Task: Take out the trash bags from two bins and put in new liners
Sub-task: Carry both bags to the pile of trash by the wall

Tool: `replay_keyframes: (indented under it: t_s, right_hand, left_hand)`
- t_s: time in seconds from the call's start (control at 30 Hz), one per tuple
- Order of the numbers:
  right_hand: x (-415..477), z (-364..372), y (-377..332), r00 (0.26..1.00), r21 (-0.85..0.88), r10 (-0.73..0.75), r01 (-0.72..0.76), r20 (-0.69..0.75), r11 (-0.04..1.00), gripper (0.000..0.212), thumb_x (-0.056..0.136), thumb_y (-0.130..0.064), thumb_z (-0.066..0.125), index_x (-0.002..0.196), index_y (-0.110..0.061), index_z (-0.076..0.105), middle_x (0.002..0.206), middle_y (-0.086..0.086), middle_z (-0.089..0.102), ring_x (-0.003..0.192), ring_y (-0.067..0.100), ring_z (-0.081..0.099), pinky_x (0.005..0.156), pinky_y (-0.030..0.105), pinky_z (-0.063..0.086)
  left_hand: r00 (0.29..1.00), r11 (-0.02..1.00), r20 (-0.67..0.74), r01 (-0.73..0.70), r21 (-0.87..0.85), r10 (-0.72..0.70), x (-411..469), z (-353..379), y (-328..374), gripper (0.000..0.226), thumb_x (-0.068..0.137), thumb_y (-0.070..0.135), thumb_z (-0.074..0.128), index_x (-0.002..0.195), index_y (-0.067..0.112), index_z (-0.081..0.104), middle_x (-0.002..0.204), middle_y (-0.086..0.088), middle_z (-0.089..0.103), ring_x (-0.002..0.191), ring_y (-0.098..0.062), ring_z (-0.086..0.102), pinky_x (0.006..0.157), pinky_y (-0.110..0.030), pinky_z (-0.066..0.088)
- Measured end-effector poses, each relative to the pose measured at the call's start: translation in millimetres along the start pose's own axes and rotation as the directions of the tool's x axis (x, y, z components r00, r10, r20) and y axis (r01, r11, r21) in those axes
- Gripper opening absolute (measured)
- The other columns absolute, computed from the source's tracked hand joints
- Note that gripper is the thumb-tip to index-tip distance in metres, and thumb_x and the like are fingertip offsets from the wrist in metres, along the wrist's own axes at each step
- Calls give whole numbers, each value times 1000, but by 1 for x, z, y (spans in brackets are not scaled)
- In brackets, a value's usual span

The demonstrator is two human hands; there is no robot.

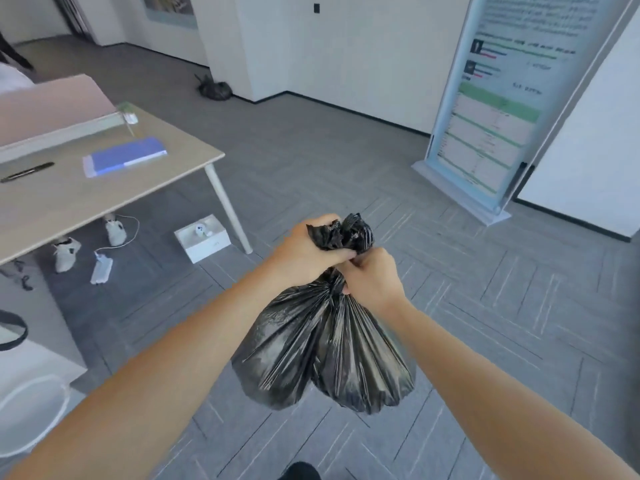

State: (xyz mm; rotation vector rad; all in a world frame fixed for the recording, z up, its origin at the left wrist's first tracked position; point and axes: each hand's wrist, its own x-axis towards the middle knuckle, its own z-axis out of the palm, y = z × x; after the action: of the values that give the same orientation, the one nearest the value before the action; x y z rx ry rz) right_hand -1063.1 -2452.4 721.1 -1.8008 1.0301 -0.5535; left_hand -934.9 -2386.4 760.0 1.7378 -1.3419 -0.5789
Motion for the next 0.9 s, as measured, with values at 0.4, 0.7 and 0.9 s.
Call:
replay_keyframes:
  t_s: [0.4, 0.7, 0.9]
  right_hand:
    - [303, 27, -44, 996, 56, 64, -61, -59, 997, 20, 90, -19, 59, 83, -4, 69, 61, 13, 69, 48, 16, 68, 48, 27, 48]
    - [524, 52, -86, 997, 120, 65, -58, -50, 991, 19, 91, -9, 53, 79, -4, 67, 62, 16, 69, 56, 19, 72, 61, 48, 56]
    - [692, 79, -91, 1000, 140, 16, -18, 18, 990, 18, 89, -10, 56, 84, 1, 69, 74, 19, 73, 63, 22, 74, 71, 58, 58]
  left_hand:
    - [999, 998, -17, -47, -49, 46, 279, -73, -90, 21, 82, 15, 76, 99, 25, 69, 90, 10, 73, 91, -5, 66, 81, -21, 49]
    - [997, 992, -16, -72, -99, 70, 479, -140, -146, 17, 85, 10, 71, 95, 23, 67, 85, 2, 70, 77, -8, 62, 73, -19, 48]
    - [996, 999, -86, -19, -28, 17, 623, -174, -213, 18, 86, 10, 70, 104, 9, 69, 95, -7, 73, 94, -22, 67, 84, -36, 51]
